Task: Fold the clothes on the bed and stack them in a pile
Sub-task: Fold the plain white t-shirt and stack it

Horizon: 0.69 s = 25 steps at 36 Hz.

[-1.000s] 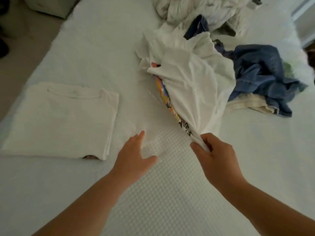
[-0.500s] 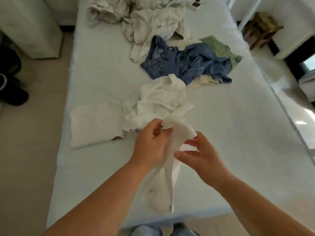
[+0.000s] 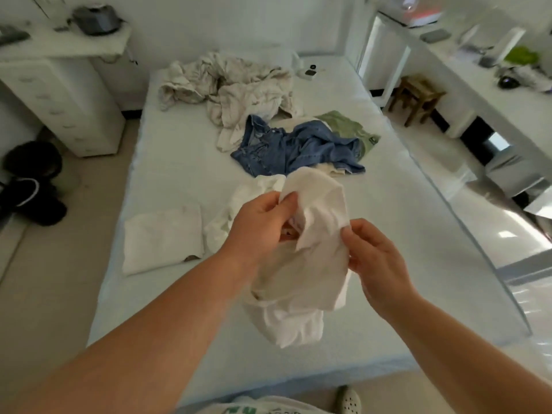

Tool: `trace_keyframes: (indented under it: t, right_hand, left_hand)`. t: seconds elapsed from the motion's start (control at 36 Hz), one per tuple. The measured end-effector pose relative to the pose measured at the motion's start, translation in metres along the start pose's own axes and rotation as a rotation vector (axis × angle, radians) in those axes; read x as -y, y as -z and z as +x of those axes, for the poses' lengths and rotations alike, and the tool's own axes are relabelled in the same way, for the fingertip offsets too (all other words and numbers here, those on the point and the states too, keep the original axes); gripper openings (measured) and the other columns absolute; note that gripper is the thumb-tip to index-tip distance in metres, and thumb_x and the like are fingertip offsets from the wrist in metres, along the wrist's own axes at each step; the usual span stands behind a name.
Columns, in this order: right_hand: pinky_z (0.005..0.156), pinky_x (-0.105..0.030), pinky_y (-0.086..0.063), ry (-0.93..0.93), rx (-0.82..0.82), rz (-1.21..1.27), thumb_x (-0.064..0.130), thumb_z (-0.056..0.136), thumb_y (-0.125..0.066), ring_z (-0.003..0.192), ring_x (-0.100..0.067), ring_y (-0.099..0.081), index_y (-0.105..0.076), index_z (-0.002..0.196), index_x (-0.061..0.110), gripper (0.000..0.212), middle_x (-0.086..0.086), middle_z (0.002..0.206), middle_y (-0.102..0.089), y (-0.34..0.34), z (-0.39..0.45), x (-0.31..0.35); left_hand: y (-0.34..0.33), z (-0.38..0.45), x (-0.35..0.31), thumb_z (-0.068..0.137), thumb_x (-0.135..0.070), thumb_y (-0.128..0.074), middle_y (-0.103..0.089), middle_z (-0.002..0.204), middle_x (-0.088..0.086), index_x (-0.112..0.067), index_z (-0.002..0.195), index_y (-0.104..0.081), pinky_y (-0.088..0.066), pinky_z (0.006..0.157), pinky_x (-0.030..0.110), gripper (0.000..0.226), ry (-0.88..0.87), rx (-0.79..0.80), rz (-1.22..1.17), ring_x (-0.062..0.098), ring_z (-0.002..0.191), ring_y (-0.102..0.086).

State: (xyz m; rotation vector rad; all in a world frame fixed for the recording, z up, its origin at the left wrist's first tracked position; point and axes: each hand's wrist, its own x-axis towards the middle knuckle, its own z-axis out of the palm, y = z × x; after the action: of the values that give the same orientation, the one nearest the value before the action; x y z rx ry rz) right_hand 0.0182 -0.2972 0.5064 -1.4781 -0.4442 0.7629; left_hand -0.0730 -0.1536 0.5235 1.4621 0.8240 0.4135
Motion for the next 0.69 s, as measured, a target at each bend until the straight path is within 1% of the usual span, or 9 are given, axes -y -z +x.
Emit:
trace_keyframes:
  t: [0.17, 0.25, 0.33, 0.39, 0.44, 0.5, 0.56, 0.61, 0.69]
  right_hand:
    - [0.061, -0.031, -0.043, -0.019, -0.148, -0.022, 0.019, 0.091, -0.054, 0.066, -0.014, -0.050, -0.061, 0.059, 0.025, 0.034, 0.007, 0.060, -0.056, 0.072, 0.009, 0.042]
    - [0.057, -0.028, -0.042, 0.044, -0.028, -0.191, 0.023, 0.090, -0.053, 0.057, -0.007, -0.051, -0.061, 0.058, 0.030, 0.035, 0.014, 0.054, -0.055, 0.098, 0.011, 0.057]
    - [0.058, -0.028, -0.045, 0.092, 0.094, -0.381, 0.030, 0.089, -0.055, 0.054, -0.005, -0.051, -0.060, 0.060, 0.031, 0.029, 0.015, 0.055, -0.055, 0.115, 0.012, 0.066]
    - [0.059, -0.028, -0.046, 0.107, 0.126, -0.442, 0.033, 0.088, -0.057, 0.060, -0.010, -0.053, -0.062, 0.062, 0.029, 0.027, 0.014, 0.055, -0.056, 0.123, 0.014, 0.072]
    - [0.061, -0.031, -0.045, 0.107, 0.151, -0.416, 0.033, 0.088, -0.058, 0.063, -0.016, -0.053, -0.061, 0.061, 0.025, 0.028, 0.009, 0.057, -0.056, 0.128, 0.017, 0.076]
    - [0.061, -0.033, -0.046, 0.087, 0.162, -0.361, 0.032, 0.088, -0.060, 0.062, -0.017, -0.053, -0.061, 0.059, 0.025, 0.030, 0.007, 0.057, -0.056, 0.130, 0.020, 0.082]
    - [0.059, -0.032, -0.046, 0.079, 0.174, -0.333, 0.035, 0.086, -0.062, 0.060, -0.015, -0.052, -0.060, 0.055, 0.027, 0.032, 0.008, 0.056, -0.056, 0.130, 0.024, 0.086]
    - [0.056, -0.030, -0.046, 0.127, 0.206, -0.369, 0.041, 0.080, -0.067, 0.057, -0.015, -0.052, -0.058, 0.059, 0.024, 0.029, 0.007, 0.056, -0.055, 0.132, 0.028, 0.092]
    - [0.050, -0.020, -0.042, 0.336, 0.261, -0.859, 0.061, 0.058, -0.073, 0.057, -0.004, -0.054, -0.056, 0.072, 0.026, 0.041, 0.011, 0.064, -0.058, 0.145, 0.032, 0.100]
  left_hand:
    - [-0.031, -0.020, -0.004, 0.087, -0.018, -0.055, -0.064, 0.082, 0.003, -0.014, 0.075, -0.068, -0.046, 0.080, 0.038, 0.018, 0.060, -0.251, -0.077, 0.021, 0.084, -0.056]
    - [-0.051, -0.027, -0.012, 0.085, -0.014, -0.053, -0.061, 0.078, 0.002, -0.012, 0.072, -0.064, -0.043, 0.075, 0.035, 0.018, 0.112, -0.394, -0.224, 0.020, 0.081, -0.053]
    - [-0.067, -0.036, -0.018, 0.085, -0.029, -0.053, -0.061, 0.065, -0.011, -0.019, 0.066, -0.060, -0.041, 0.064, 0.026, 0.023, 0.112, -0.425, -0.223, 0.013, 0.072, -0.053]
    - [-0.075, -0.042, -0.017, 0.076, -0.054, -0.056, -0.063, 0.076, -0.015, -0.030, 0.073, -0.061, -0.041, 0.064, 0.025, 0.025, 0.046, -0.339, -0.055, 0.008, 0.078, -0.057]
    - [-0.080, -0.047, -0.014, 0.053, -0.074, -0.059, -0.060, 0.089, -0.015, -0.031, 0.087, -0.055, -0.040, 0.061, 0.023, 0.055, 0.019, -0.209, 0.199, 0.005, 0.082, -0.057]
    - [-0.085, -0.048, -0.009, 0.040, -0.077, -0.064, -0.052, 0.091, -0.020, -0.031, 0.096, -0.045, -0.037, 0.057, 0.022, 0.075, 0.018, -0.130, 0.486, 0.000, 0.080, -0.051]
    - [-0.087, -0.043, 0.002, 0.052, -0.063, -0.070, -0.045, 0.087, -0.017, -0.030, 0.100, -0.037, -0.033, 0.056, 0.025, 0.066, -0.020, -0.137, 0.785, 0.006, 0.079, -0.049]
    - [-0.085, -0.042, 0.010, 0.072, -0.033, -0.065, -0.042, 0.085, -0.008, -0.025, 0.096, -0.035, -0.032, 0.061, 0.030, 0.039, -0.076, -0.213, 0.951, 0.021, 0.087, -0.051]
    - [-0.066, -0.042, 0.016, 0.076, -0.014, -0.055, -0.042, 0.091, 0.003, -0.017, 0.097, -0.046, -0.034, 0.068, 0.031, 0.023, -0.081, -0.295, 1.012, 0.031, 0.095, -0.051]
